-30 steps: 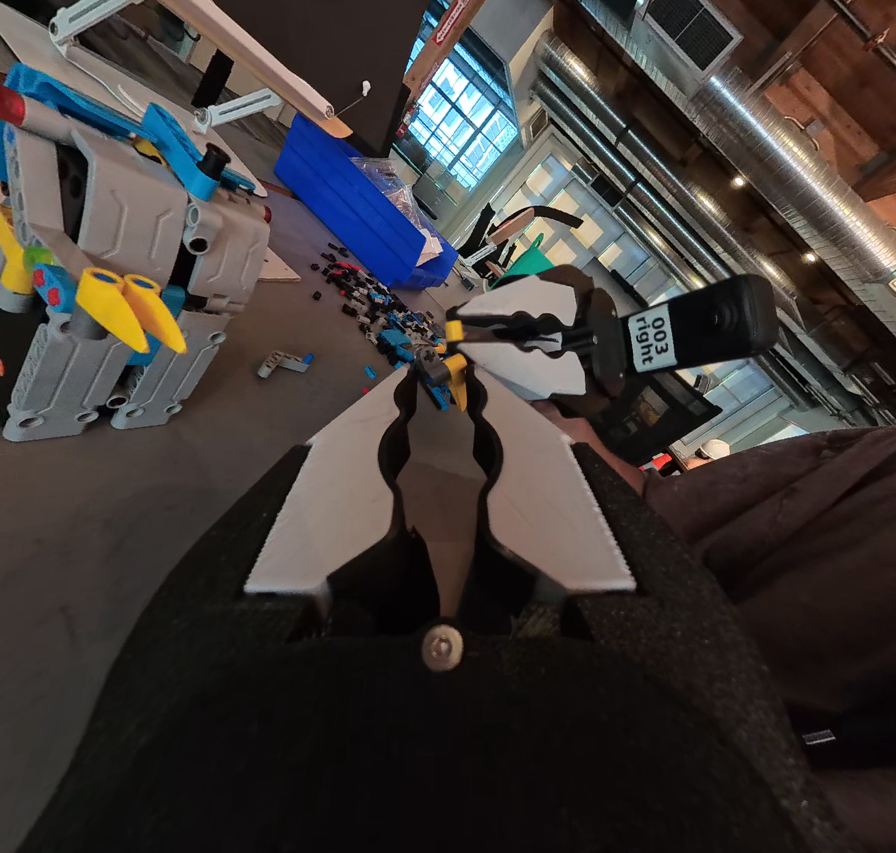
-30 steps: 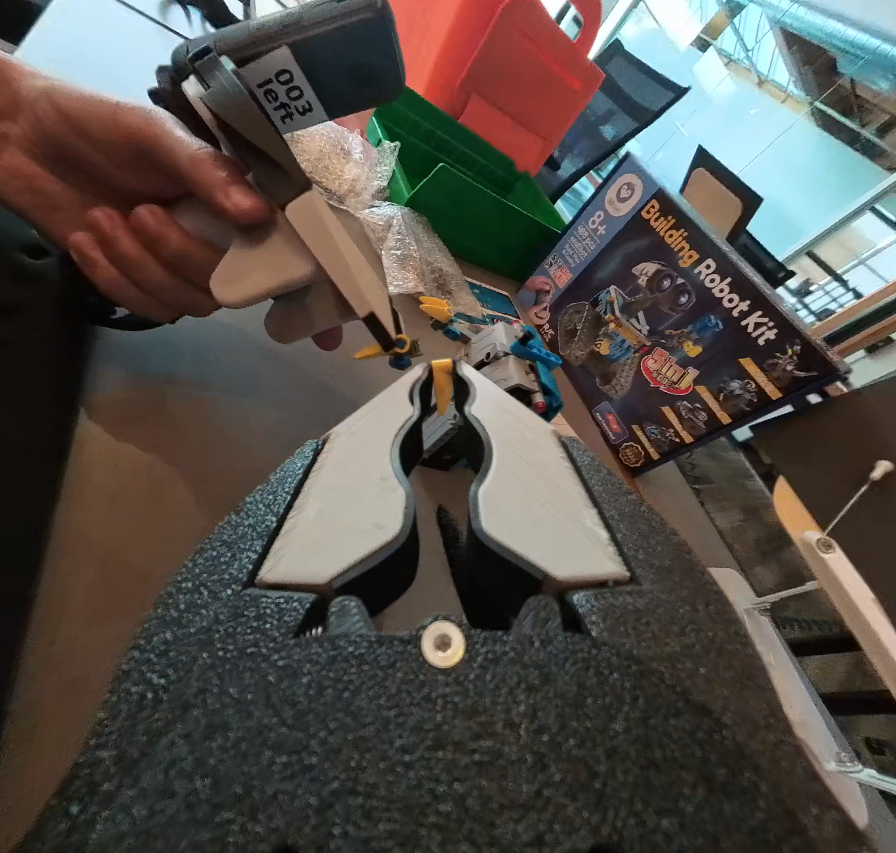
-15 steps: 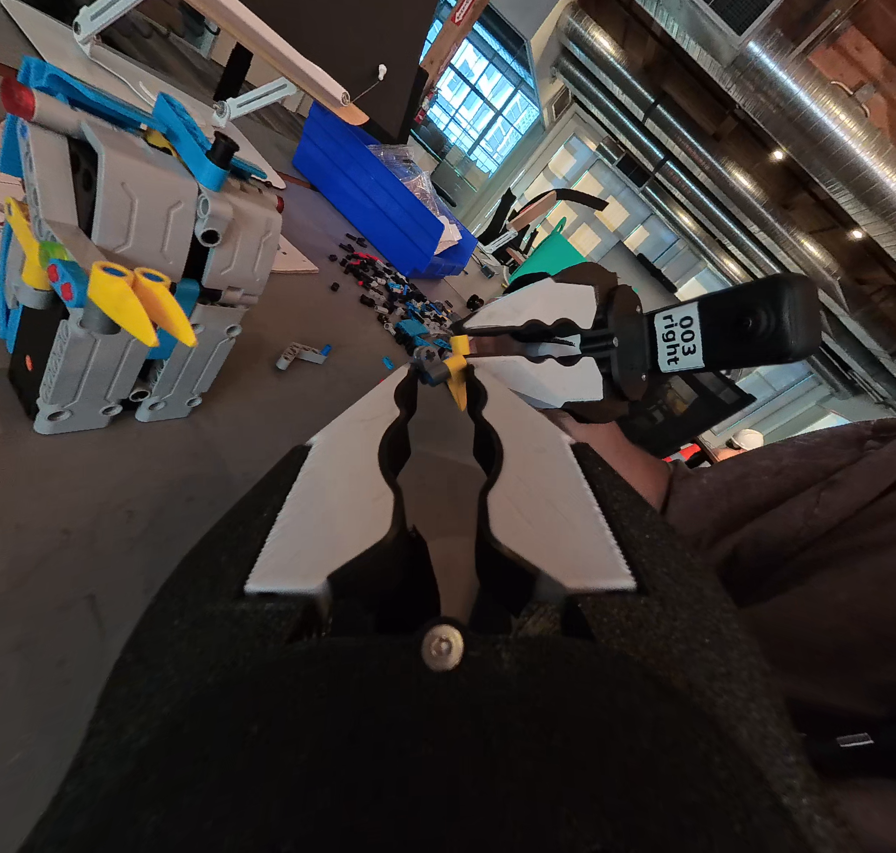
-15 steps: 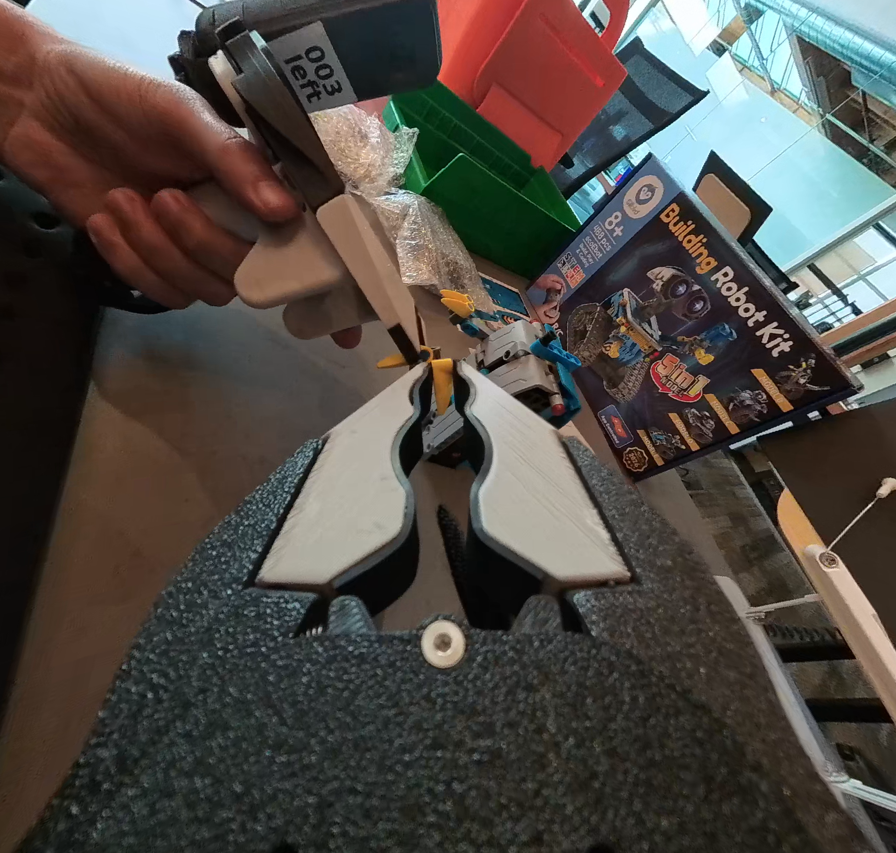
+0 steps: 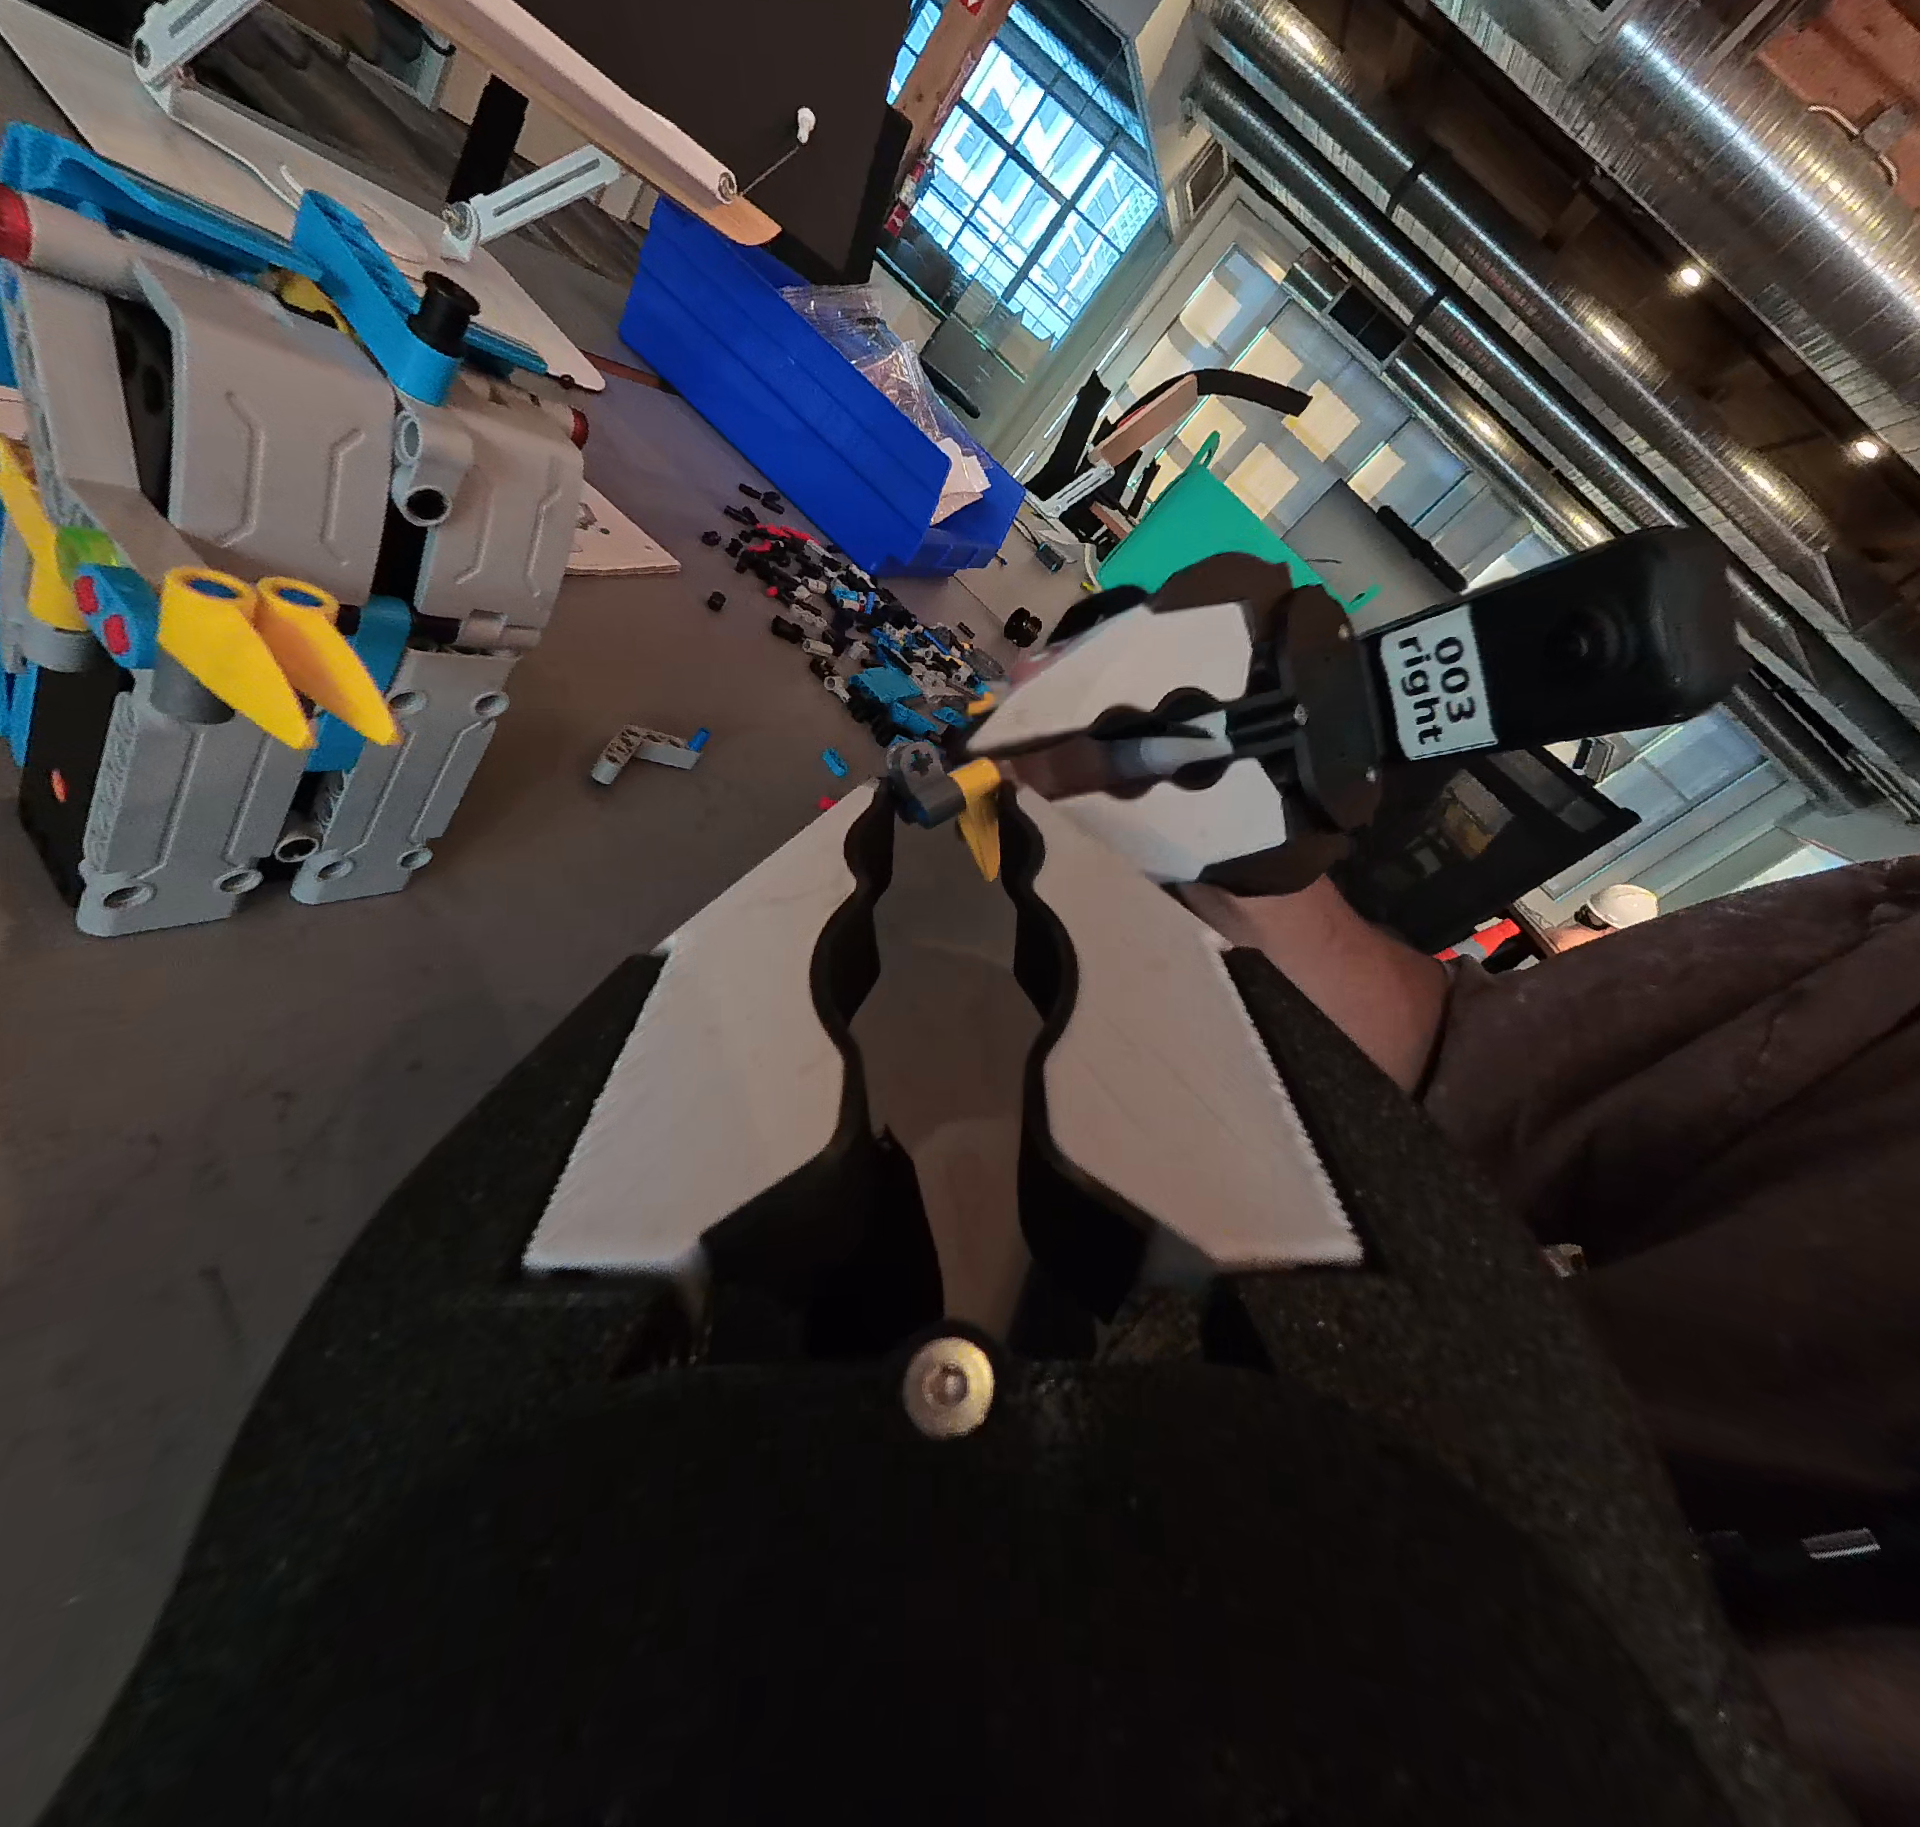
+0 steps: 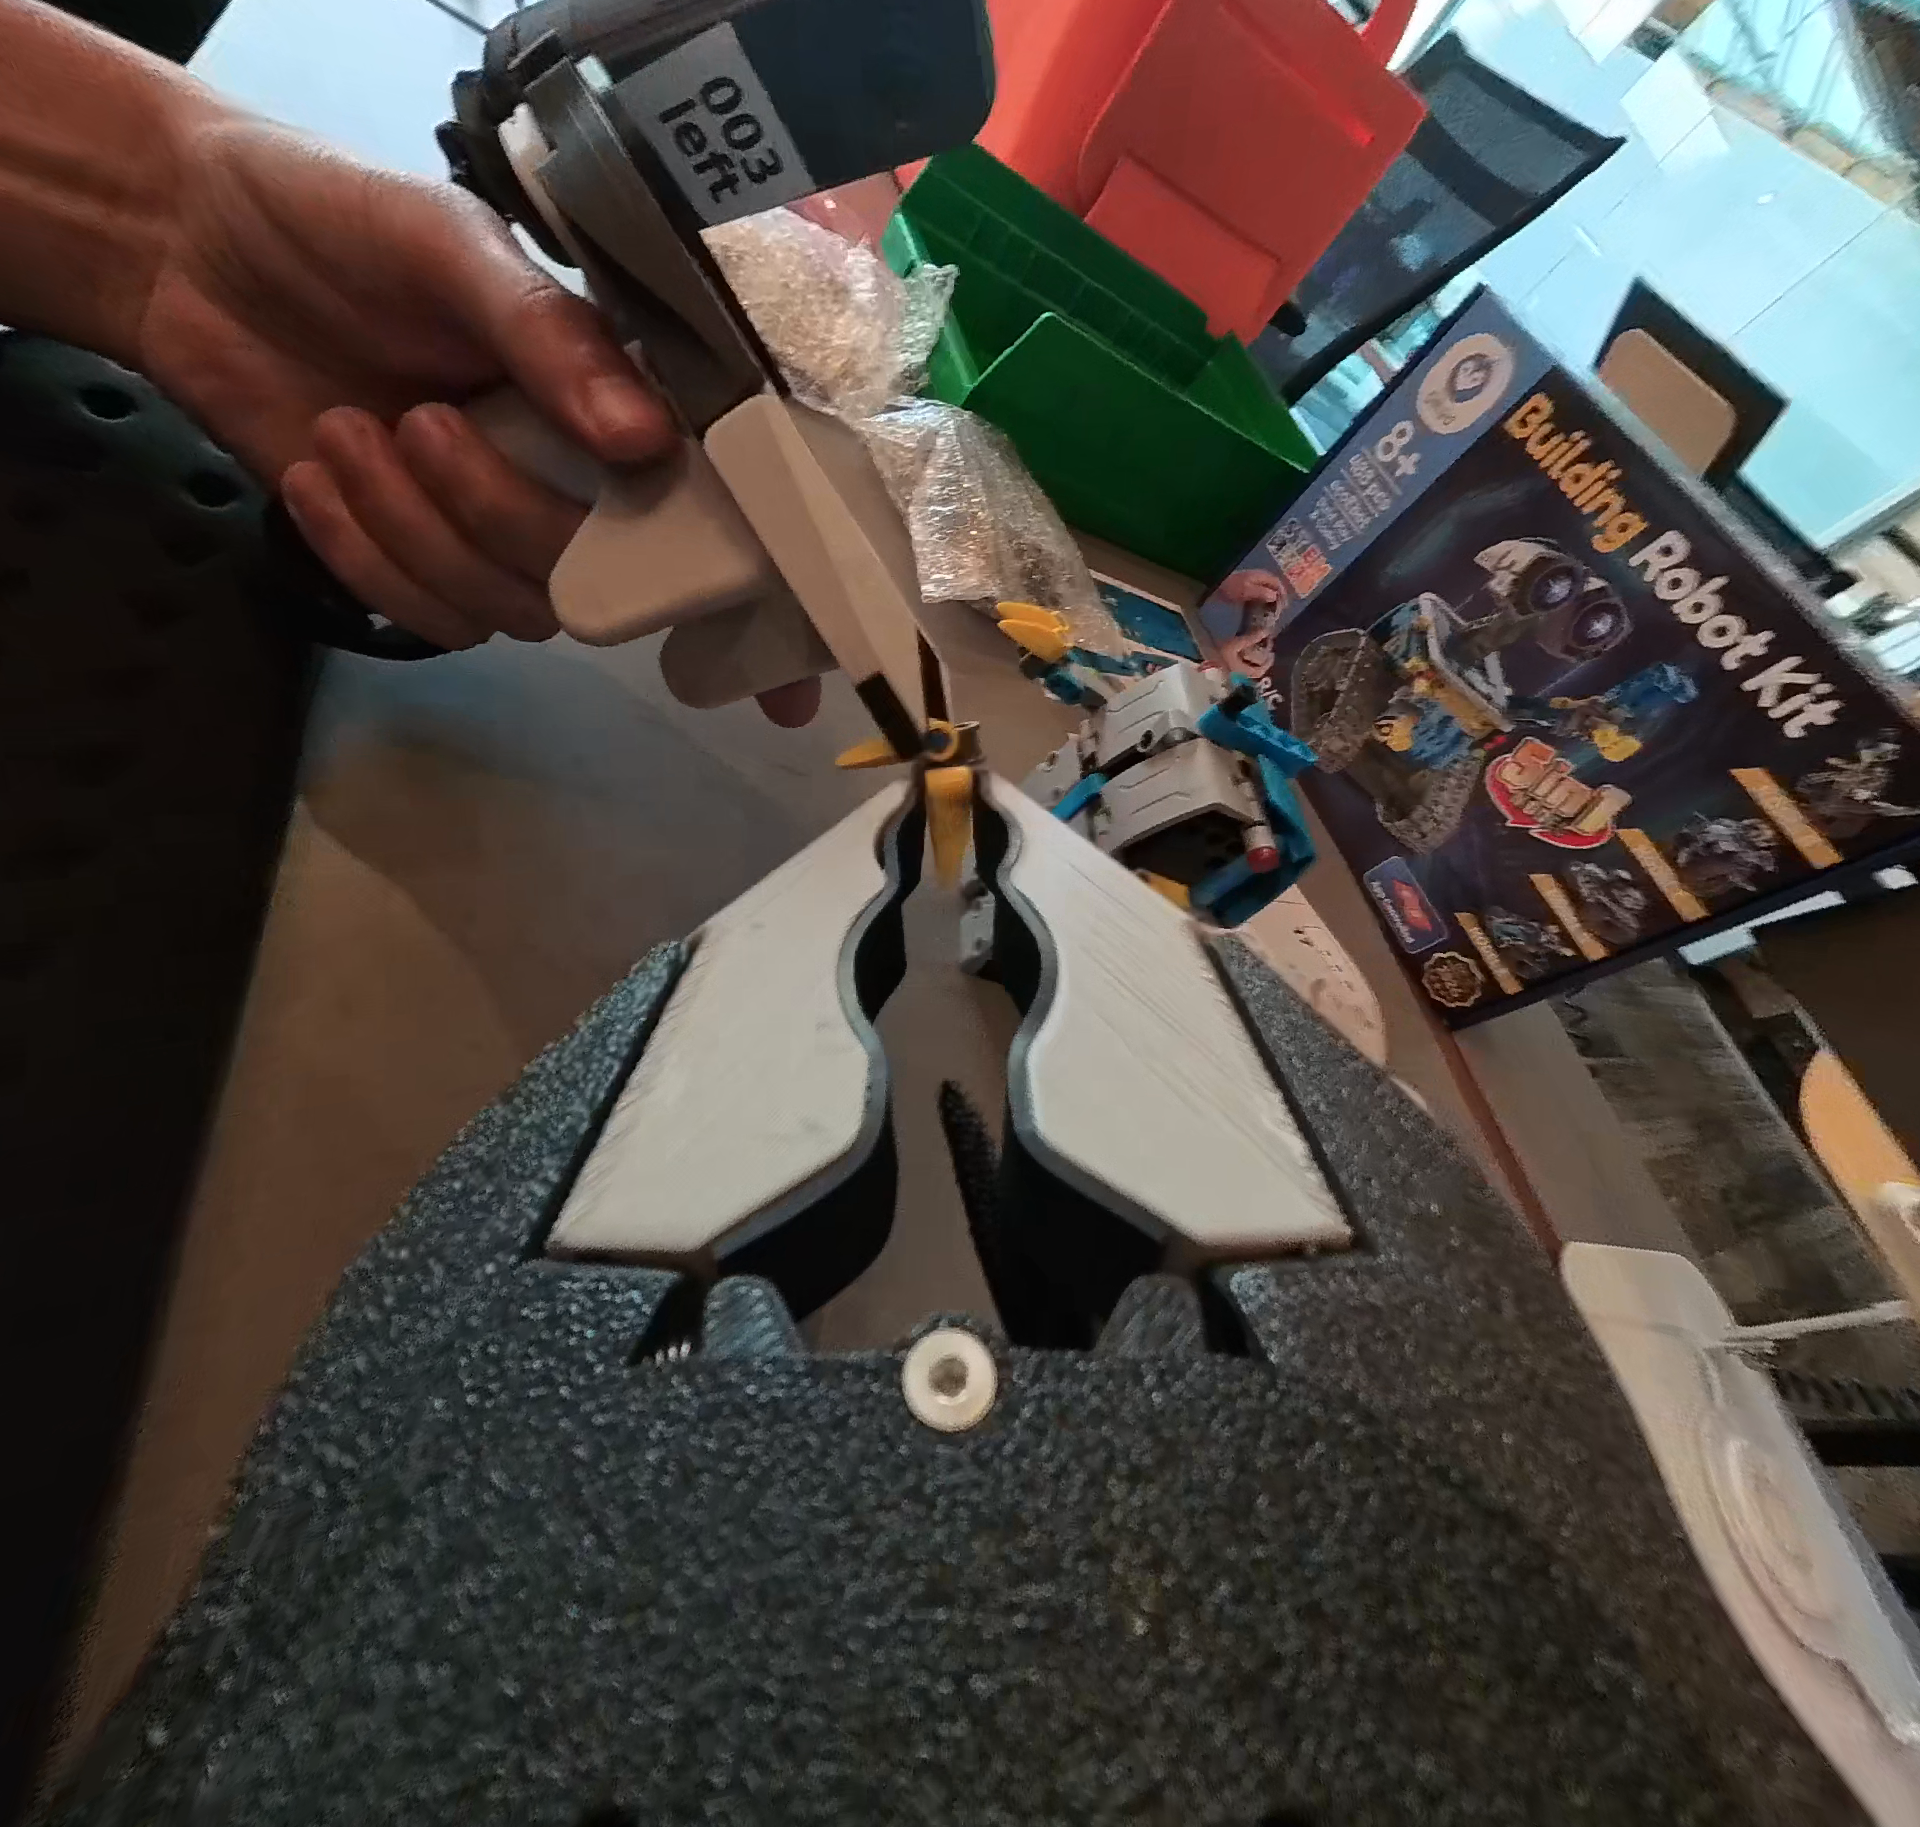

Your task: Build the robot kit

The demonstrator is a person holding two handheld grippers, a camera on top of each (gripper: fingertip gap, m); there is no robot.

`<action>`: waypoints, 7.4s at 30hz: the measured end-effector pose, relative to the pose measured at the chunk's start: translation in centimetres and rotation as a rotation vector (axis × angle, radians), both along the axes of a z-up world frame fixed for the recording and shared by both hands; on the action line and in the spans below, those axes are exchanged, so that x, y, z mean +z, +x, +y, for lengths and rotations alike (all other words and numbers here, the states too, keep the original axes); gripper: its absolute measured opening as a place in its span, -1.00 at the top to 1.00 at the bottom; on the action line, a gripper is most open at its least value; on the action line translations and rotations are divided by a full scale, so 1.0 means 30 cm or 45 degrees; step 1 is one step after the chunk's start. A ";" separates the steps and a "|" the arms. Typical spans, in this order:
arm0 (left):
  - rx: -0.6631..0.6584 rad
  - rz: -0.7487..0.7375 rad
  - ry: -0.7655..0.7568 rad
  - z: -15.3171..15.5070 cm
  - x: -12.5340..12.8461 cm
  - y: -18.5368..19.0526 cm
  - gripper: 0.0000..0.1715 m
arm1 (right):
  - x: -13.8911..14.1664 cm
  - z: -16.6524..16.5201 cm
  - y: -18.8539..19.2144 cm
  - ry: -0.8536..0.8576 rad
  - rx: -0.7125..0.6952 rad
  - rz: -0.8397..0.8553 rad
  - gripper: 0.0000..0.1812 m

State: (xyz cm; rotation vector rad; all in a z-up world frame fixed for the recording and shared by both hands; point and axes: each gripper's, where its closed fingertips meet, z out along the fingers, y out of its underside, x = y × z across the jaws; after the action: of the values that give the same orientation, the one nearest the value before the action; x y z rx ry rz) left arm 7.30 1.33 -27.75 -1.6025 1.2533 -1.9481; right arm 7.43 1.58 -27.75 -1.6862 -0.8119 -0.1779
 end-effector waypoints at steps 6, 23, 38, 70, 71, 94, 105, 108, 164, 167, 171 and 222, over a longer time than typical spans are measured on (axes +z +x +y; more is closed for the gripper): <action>0.048 0.074 0.093 0.018 -0.038 0.006 0.77 | -0.063 -0.010 0.033 -0.105 -0.012 -0.060 0.99; 0.295 0.352 0.544 0.283 -0.126 -0.204 0.77 | -0.314 0.004 -0.092 -0.743 0.195 0.194 0.73; 0.554 0.487 0.604 0.410 -0.171 -0.521 0.77 | -0.336 0.368 -0.291 -0.665 0.022 0.227 0.72; 0.538 0.455 0.553 0.402 -0.186 -0.553 0.77 | -0.374 0.405 -0.296 -0.580 0.022 -0.117 0.99; 0.538 0.456 0.552 0.403 -0.186 -0.553 0.77 | -0.373 0.402 -0.295 -0.566 0.019 -0.131 0.99; 0.466 0.441 0.566 0.375 -0.188 -0.573 0.77 | -0.375 0.358 -0.336 -0.915 0.316 -0.060 0.81; 0.469 0.428 0.566 0.371 -0.176 -0.573 0.77 | -0.368 0.374 -0.350 -0.941 0.241 0.087 0.80; 0.471 0.417 0.553 0.374 -0.175 -0.575 0.77 | -0.375 0.384 -0.354 -0.945 0.217 0.114 0.83; 0.625 -0.672 -0.008 0.142 0.286 -0.405 0.79 | 0.277 0.134 -0.416 -0.187 0.156 1.274 0.92; 0.662 -0.714 0.101 0.064 0.303 -0.380 0.78 | 0.298 0.061 -0.398 -0.259 0.206 1.258 0.92; 0.680 -0.714 0.459 -0.031 0.320 -0.341 0.78 | 0.327 -0.034 -0.362 -0.376 0.288 1.364 0.93; 0.675 -0.268 -0.629 0.100 0.080 -0.317 0.79 | 0.075 0.065 -0.298 -1.044 -0.342 1.490 0.91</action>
State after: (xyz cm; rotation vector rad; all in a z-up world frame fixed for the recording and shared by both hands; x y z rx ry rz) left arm -2.19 4.33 -25.34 -1.6572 0.2232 -2.0733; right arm -1.50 3.52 -25.49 -2.1951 0.2991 1.0079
